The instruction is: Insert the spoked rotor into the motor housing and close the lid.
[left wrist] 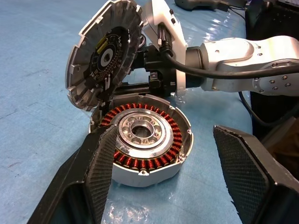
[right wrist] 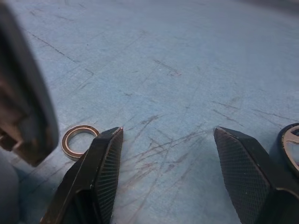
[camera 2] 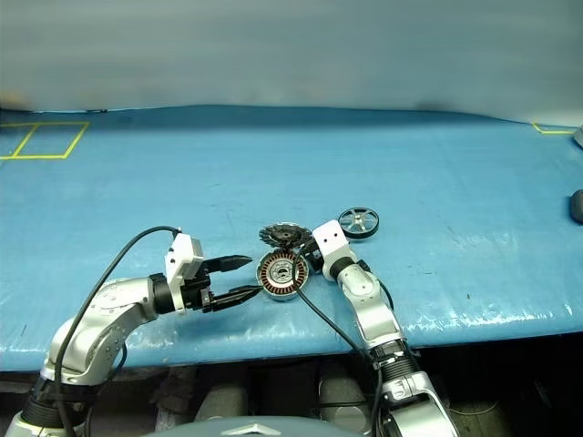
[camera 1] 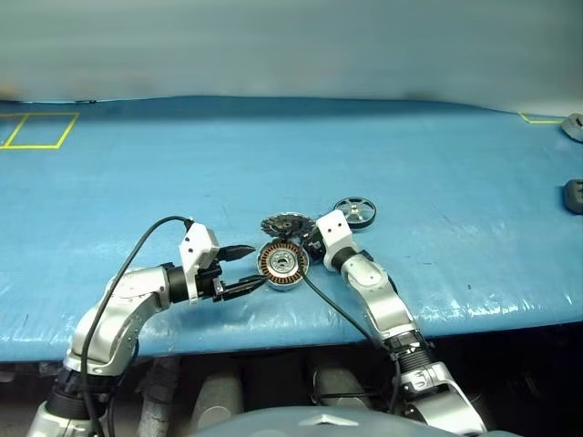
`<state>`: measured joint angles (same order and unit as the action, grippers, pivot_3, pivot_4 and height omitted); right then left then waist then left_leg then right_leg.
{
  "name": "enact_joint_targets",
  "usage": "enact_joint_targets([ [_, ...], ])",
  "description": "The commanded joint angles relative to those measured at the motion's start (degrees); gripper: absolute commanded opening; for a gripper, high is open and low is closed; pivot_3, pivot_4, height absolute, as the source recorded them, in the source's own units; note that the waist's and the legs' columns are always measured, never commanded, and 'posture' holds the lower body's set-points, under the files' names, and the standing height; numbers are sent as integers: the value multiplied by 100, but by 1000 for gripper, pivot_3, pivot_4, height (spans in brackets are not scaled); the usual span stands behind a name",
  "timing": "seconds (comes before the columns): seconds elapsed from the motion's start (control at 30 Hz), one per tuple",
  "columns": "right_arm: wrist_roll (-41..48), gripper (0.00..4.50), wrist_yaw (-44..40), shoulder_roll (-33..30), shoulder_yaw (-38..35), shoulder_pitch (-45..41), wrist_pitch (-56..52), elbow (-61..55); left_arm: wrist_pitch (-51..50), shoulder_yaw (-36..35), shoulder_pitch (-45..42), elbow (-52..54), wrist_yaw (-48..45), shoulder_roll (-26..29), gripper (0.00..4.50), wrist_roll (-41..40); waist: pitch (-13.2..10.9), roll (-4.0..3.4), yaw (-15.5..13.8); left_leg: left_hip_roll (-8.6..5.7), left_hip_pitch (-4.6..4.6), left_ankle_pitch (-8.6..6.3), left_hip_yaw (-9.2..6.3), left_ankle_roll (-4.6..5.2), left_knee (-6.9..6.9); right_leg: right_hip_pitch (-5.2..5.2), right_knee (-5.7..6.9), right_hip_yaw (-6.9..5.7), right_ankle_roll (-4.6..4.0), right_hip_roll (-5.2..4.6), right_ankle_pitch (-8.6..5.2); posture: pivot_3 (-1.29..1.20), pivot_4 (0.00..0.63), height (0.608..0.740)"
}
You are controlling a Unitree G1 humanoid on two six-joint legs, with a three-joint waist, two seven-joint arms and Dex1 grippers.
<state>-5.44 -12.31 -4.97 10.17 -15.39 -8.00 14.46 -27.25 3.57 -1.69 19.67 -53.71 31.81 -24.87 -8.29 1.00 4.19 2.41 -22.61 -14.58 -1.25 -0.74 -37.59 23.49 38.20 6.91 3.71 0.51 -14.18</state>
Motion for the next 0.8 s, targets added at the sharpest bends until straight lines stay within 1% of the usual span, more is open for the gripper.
enact_joint_targets([
  [0.03, -40, 3223, 110, -18, -72, 13, -9, 187, 14, 42, -102, 21, 23, 50, 3489, -1, 0, 0, 6, 0, 0, 0, 0, 0, -1, -1, 0, 1, 1, 0, 1, 0, 150, 740],
  [0.07, -39, 3223, 91, -30, -55, 33, -7, 186, 17, 43, -108, 16, 26, 52, 3489, -6, 0, 0, 9, -1, 1, 0, 0, 0, -2, -2, 0, 1, 2, 0, 1, 0, 150, 740],
  [0.17, 23, 2643, 14, -67, -74, 110, -48, 144, 18, 50, -120, 12, 22, 65, 3515, -18, 0, 0, 1, -1, 1, 0, 0, 0, -2, -3, 0, 0, 2, -1, 2, 0, 150, 740],
  [0.37, 143, 692, 36, -165, -278, 160, -116, 36, -29, 94, -195, -80, 65, 71, 3515, -1, 0, 0, -30, -3, 0, 0, -1, -1, -2, -4, -2, 1, 2, -3, 2, 0, 150, 740],
  [0.4, 141, 310, 23, -193, -284, 192, -113, -7, -33, 106, -215, -95, 69, 75, 3515, 0, 0, 0, -30, -4, -1, 0, -1, -1, -2, -4, -3, 0, 2, -3, 2, 0, 150, 740],
  [0.43, 145, 36, 13, -212, -286, 222, -113, -47, -32, 116, -231, -106, 75, 77, 3515, 3, 0, 0, -32, -4, -1, 0, -1, 0, -2, -4, -3, 1, 2, -4, 2, 0, 150, 740],
  [0.63, 162, 36, 32, -244, -299, 486, -189, -451, -21, 186, -396, -236, 80, 66, 3515, 18, 0, 0, -32, -4, -1, 0, -5, 0, 2, -3, -3, -1, 1, -2, 1, 0, 150, 740],
  [0.8, 214, 36, -51, -273, -261, 879, -350, -1244, 24, 245, -497, -368, 65, 57, 3515, 43, 0, 0, -29, -4, -4, 0, -4, 0, 6, 2, -4, 0, 0, -3, 0, 0, 150, 740],
])
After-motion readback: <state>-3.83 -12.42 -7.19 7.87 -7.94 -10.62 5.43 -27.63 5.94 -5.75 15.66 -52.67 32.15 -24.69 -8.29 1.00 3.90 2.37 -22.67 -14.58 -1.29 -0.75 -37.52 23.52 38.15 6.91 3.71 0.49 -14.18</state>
